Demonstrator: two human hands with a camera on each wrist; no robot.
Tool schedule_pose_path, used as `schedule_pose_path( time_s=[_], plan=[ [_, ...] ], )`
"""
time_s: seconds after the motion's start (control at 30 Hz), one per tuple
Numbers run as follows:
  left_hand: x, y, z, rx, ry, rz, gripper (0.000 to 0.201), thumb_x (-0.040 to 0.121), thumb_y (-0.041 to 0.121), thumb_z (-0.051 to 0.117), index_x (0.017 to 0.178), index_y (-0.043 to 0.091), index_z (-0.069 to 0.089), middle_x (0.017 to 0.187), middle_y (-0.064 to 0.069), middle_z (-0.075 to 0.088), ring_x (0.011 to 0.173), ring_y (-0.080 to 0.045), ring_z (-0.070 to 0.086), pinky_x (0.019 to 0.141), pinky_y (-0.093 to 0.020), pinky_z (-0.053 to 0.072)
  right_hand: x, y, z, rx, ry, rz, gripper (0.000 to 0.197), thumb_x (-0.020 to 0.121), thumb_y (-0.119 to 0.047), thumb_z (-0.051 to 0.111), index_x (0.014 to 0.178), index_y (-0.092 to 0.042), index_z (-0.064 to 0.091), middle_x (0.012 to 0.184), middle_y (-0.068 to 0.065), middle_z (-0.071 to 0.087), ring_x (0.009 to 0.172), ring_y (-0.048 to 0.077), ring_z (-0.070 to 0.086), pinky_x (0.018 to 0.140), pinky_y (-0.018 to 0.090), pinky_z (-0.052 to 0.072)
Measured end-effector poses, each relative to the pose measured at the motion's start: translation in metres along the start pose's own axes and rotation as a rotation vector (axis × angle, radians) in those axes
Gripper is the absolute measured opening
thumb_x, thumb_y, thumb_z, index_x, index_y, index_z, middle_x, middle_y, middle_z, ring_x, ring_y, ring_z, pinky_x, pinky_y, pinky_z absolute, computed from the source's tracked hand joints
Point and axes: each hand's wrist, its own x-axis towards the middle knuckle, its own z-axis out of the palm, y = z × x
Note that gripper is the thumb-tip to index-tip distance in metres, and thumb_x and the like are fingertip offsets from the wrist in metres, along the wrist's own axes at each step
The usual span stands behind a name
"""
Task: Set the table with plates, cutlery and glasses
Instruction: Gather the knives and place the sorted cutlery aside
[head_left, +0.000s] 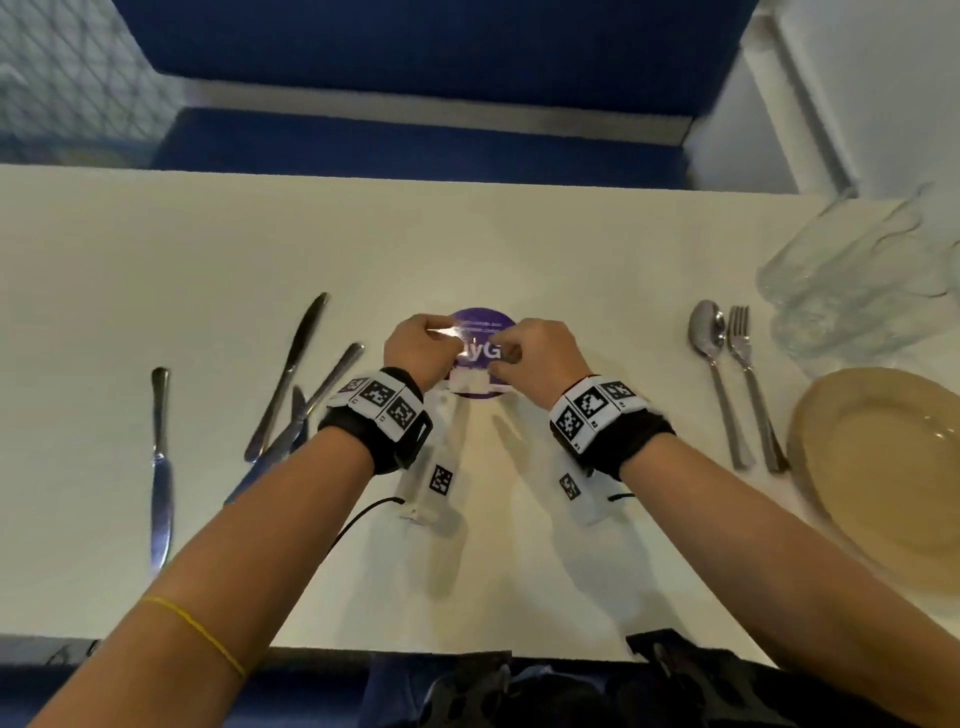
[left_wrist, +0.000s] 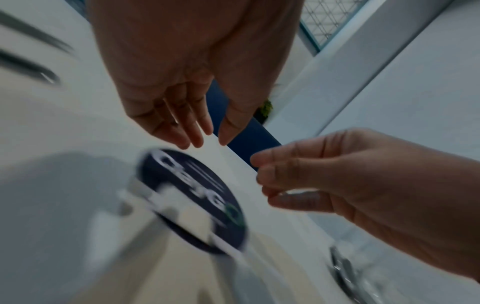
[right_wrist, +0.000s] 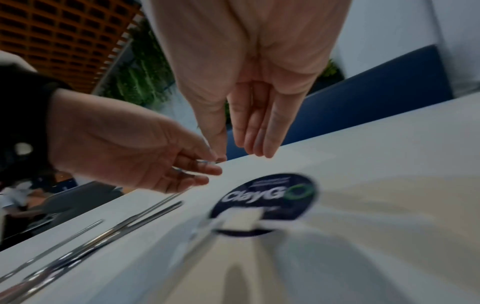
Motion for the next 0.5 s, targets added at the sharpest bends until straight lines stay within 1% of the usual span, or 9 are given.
schedule_pose_path(
  time_s=[0.07,0.17,0.27,0.3,0.33,0.37,0.4,0.43,0.5],
  plan=[
    [0.012,-0.026,-0.049,0.021,0.069,-0.028,0.034,0.083,0.015,0.062,0.117,0.015,0.06,0.094,0.001,0.062,0.087,-0.017,0.062,0.079,-0.024,0.046,0.011,-0.037,0.031,-0.022,-0.078,-0.052,0.022,0.084,-0.016,0.063,0.101,-0.006,0.071,0.095,0.013,0.069,0.093,0.027,0.063,0.085,0.033,0.049],
    [0.027,-0.059,-0.119,0.125,0.118,-0.06,0.036,0.084,0.015,0.061,0.119,0.015,0.058,0.105,-0.002,0.065,0.106,-0.02,0.061,0.092,-0.026,0.045,0.028,-0.086,0.073,-0.035,-0.137,-0.066,0.034,0.086,-0.018,0.063,0.119,-0.01,0.064,0.112,0.009,0.065,0.104,0.022,0.06,0.091,0.028,0.044],
    [0.043,-0.083,-0.167,0.27,0.051,-0.1,0.036,0.084,0.019,0.067,0.118,0.012,0.058,0.114,-0.005,0.065,0.109,-0.023,0.06,0.093,-0.028,0.045,0.045,-0.121,0.106,-0.109,-0.187,-0.074,0.031,0.088,-0.012,0.058,0.118,-0.011,0.063,0.118,0.01,0.059,0.109,0.024,0.056,0.09,0.026,0.041],
    [0.046,-0.088,-0.172,0.333,0.001,-0.1,0.031,0.082,0.023,0.07,0.109,0.013,0.061,0.108,-0.003,0.066,0.105,-0.022,0.06,0.088,-0.027,0.047,0.048,-0.126,0.111,-0.146,-0.204,-0.088,0.031,0.088,-0.007,0.055,0.118,-0.01,0.063,0.119,0.01,0.057,0.111,0.024,0.055,0.09,0.026,0.041],
    [0.048,-0.093,-0.178,0.413,-0.055,-0.092,0.02,0.08,0.028,0.072,0.092,0.016,0.063,0.093,0.001,0.064,0.097,-0.02,0.059,0.078,-0.024,0.047,0.052,-0.134,0.118,-0.189,-0.224,-0.113,0.033,0.088,-0.002,0.053,0.118,-0.01,0.062,0.12,0.01,0.055,0.114,0.025,0.052,0.092,0.028,0.041],
    [0.048,-0.097,-0.179,0.482,-0.097,-0.075,0.021,0.078,0.031,0.074,0.073,0.019,0.057,0.076,0.005,0.057,0.087,-0.018,0.055,0.065,-0.019,0.043,0.054,-0.139,0.123,-0.236,-0.245,-0.144,0.035,0.088,0.002,0.052,0.12,-0.01,0.061,0.122,0.01,0.053,0.116,0.025,0.049,0.093,0.03,0.041],
    [0.047,-0.099,-0.179,0.542,-0.131,-0.062,0.033,0.076,0.033,0.075,0.061,0.022,0.048,0.065,0.007,0.049,0.08,-0.016,0.051,0.056,-0.016,0.036,0.056,-0.143,0.126,-0.29,-0.263,-0.179,0.037,0.088,0.004,0.051,0.121,-0.011,0.06,0.123,0.01,0.052,0.118,0.026,0.046,0.093,0.031,0.041],
    [0.047,-0.101,-0.177,0.587,-0.151,-0.051,0.037,0.075,0.033,0.075,0.056,0.022,0.045,0.06,0.008,0.045,0.074,-0.015,0.05,0.052,-0.015,0.033,0.057,-0.146,0.129,-0.35,-0.273,-0.214,0.037,0.088,0.004,0.052,0.121,-0.012,0.06,0.123,0.009,0.051,0.119,0.026,0.044,0.093,0.032,0.041],
    [0.049,-0.102,-0.173,0.627,-0.176,-0.033,0.025,0.076,0.027,0.072,0.059,0.017,0.056,0.058,0.004,0.05,0.069,-0.016,0.053,0.05,-0.017,0.035,0.06,-0.151,0.133,-0.445,-0.272,-0.281,0.033,0.089,0.001,0.053,0.118,-0.012,0.061,0.121,0.009,0.053,0.117,0.027,0.044,0.09,0.033,0.039]
  ],
)
